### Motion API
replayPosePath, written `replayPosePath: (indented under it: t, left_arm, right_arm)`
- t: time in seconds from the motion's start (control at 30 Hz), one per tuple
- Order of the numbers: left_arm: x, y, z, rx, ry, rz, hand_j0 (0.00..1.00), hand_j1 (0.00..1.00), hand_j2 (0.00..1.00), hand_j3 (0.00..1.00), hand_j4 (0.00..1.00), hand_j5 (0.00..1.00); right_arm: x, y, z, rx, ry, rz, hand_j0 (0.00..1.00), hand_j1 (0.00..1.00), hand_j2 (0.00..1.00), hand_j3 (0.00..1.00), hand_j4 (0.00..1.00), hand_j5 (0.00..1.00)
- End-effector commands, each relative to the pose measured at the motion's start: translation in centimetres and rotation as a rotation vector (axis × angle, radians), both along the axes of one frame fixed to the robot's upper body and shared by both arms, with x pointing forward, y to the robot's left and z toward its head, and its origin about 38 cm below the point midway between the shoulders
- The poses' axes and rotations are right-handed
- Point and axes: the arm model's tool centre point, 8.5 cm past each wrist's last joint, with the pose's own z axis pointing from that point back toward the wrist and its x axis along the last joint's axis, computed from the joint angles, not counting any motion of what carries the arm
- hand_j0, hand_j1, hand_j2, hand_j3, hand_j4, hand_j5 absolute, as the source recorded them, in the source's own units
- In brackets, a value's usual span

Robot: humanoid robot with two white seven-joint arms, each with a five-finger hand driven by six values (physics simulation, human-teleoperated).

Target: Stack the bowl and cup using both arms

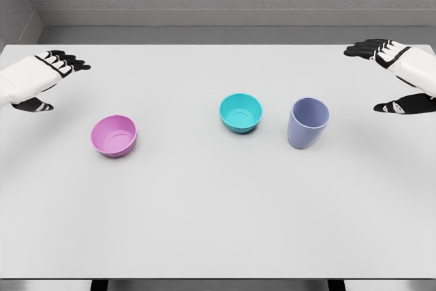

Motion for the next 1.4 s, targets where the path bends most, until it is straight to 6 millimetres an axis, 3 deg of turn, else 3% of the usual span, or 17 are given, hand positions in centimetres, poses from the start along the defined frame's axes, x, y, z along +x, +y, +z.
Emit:
replayPosePath:
  t: [0.0, 0.1, 0.27, 0.33, 0.4, 0.5, 1.07, 1.3, 1.37]
  left_arm:
    - [0.0, 0.1, 0.1, -0.005, -0.001, 0.003, 1.00, 1.00, 1.00, 1.00, 1.00, 1.00]
    - [0.0, 0.2, 0.0, 0.008, 0.010, 0.007, 1.00, 1.00, 1.00, 1.00, 1.00, 1.00]
    - [0.3, -0.2, -0.8, 0.138, 0.188, 0.011, 1.00, 1.00, 1.00, 1.00, 1.00, 1.00]
    - [0.6, -1.6, -1.7, 0.149, 0.224, -0.015, 1.00, 1.00, 1.00, 1.00, 1.00, 1.00]
    - [1.2, -4.8, -2.7, 0.175, 0.247, -0.093, 1.00, 1.00, 1.00, 1.00, 1.00, 1.00]
    - [1.1, -5.4, -2.8, 0.182, 0.246, -0.111, 1.00, 1.00, 1.00, 1.00, 1.00, 1.00]
    - [0.5, -7.0, -3.5, 0.190, 0.256, -0.159, 1.00, 1.00, 1.00, 1.00, 1.00, 1.00]
    - [0.1, -8.2, -2.9, 0.197, 0.232, -0.197, 1.00, 1.00, 1.00, 1.00, 1.00, 1.00]
    - [-0.3, -8.1, -3.5, 0.251, 0.289, -0.198, 1.00, 1.00, 1.00, 1.00, 1.00, 1.00]
  right_arm:
    - [0.0, -0.1, 0.1, 0.007, 0.000, -0.002, 1.00, 1.00, 1.00, 1.00, 1.00, 1.00]
    - [0.0, 0.0, 0.2, 0.005, -0.001, 0.000, 1.00, 1.00, 1.00, 1.00, 1.00, 1.00]
    - [0.0, 0.1, 0.6, 0.000, -0.012, 0.006, 1.00, 1.00, 1.00, 1.00, 1.00, 1.00]
    - [0.0, 0.1, 0.6, 0.000, -0.012, 0.006, 1.00, 1.00, 1.00, 1.00, 1.00, 1.00]
    - [0.0, 0.1, 0.8, 0.000, -0.015, 0.007, 1.00, 1.00, 1.00, 1.00, 1.00, 1.00]
    - [0.0, 0.1, 1.1, -0.002, -0.022, 0.007, 1.00, 1.00, 1.00, 1.00, 1.00, 1.00]
    - [0.1, 0.2, 0.9, 0.013, -0.023, 0.004, 1.00, 1.00, 1.00, 1.00, 1.00, 1.00]
    - [0.1, 0.1, 0.7, 0.013, -0.016, 0.002, 1.00, 1.00, 1.00, 1.00, 1.00, 1.00]
    - [0.1, 0.1, 0.6, 0.013, -0.015, 0.002, 1.00, 1.00, 1.00, 1.00, 1.00, 1.00]
